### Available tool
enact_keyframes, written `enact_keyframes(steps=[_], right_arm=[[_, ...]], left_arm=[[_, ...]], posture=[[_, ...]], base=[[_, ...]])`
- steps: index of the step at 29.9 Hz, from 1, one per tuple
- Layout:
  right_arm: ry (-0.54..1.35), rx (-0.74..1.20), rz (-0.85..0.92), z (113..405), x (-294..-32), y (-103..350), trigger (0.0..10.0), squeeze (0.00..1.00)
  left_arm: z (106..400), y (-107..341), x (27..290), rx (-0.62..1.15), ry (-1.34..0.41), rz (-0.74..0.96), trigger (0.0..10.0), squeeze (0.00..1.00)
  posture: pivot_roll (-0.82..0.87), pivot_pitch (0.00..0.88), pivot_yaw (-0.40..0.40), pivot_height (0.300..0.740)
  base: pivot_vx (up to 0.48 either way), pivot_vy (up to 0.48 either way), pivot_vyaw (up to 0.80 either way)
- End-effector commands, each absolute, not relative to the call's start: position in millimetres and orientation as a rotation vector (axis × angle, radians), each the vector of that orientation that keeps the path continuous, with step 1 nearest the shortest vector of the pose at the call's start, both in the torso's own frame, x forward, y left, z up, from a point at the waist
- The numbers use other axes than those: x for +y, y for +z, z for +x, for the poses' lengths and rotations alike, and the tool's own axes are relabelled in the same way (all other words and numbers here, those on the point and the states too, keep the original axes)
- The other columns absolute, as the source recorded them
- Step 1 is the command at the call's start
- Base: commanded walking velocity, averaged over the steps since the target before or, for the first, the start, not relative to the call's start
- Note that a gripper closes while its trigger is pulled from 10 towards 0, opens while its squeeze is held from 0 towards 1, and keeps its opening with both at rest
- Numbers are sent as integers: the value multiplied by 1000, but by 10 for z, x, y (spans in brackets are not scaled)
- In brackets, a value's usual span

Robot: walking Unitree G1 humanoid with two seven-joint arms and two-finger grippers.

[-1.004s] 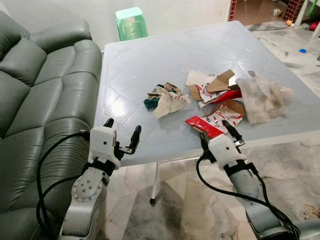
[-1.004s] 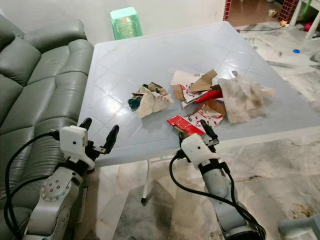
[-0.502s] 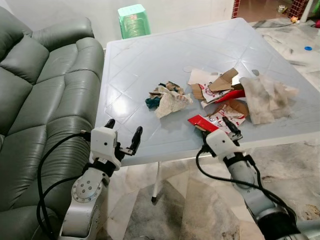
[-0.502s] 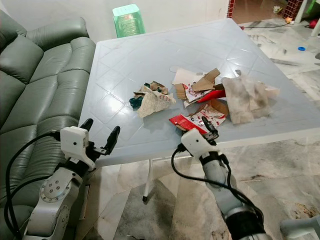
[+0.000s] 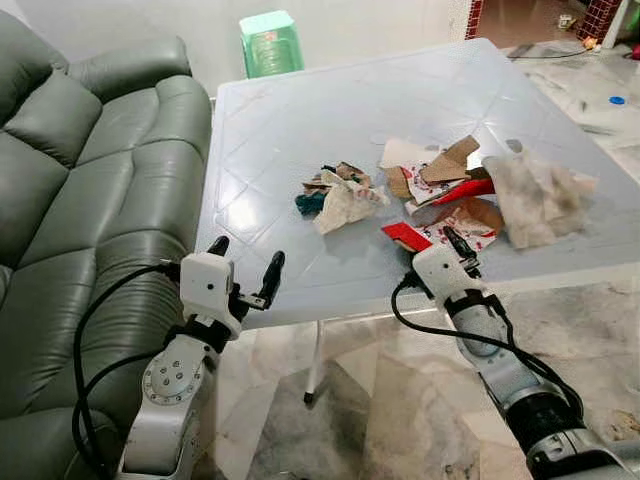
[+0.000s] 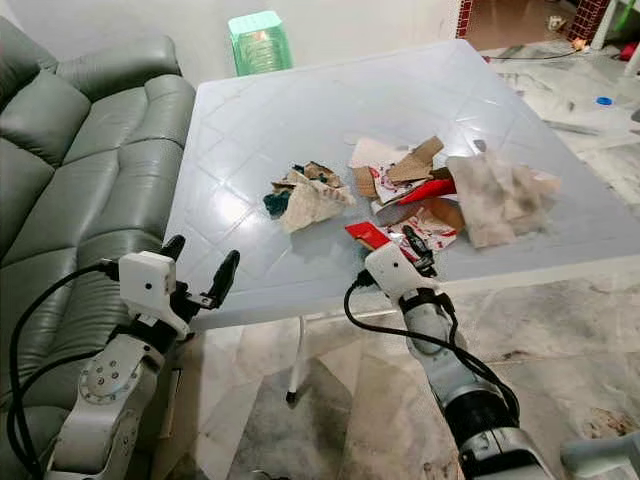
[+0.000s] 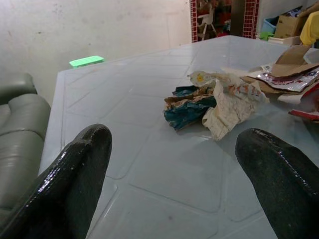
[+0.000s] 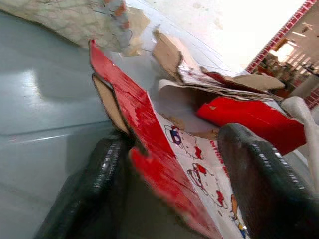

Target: Picking trash to rubbish bin

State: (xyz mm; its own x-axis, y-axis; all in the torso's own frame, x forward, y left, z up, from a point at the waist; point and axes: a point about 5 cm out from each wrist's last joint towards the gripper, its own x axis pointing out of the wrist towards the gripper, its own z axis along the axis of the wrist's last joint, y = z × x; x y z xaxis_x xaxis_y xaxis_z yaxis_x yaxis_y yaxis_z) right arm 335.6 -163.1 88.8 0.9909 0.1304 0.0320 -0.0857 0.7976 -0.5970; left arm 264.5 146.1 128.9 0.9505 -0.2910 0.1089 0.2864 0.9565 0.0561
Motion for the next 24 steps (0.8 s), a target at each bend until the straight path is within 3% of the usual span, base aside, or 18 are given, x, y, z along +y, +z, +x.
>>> enact_keyframes(steps=[1, 15, 24], right_arm=[[84, 0, -635, 3335, -1736, 778, 0, 0], [89, -35, -607, 3342, -1721, 798, 0, 0], [81, -173, -523, 3367, -1617, 1032, 0, 0]], left_arm=[[2638, 1323, 1506, -124, -274, 48, 10000, 0], [2640, 1328, 1511, -125, -268, 46, 10000, 0], [2643, 1334, 1521, -130, -255, 51, 10000, 0]], posture=[[87, 101, 97, 740], [84, 104, 95, 740], [80, 102, 95, 740]], base=[[0, 0, 0], [0, 0, 0], [0, 0, 0]])
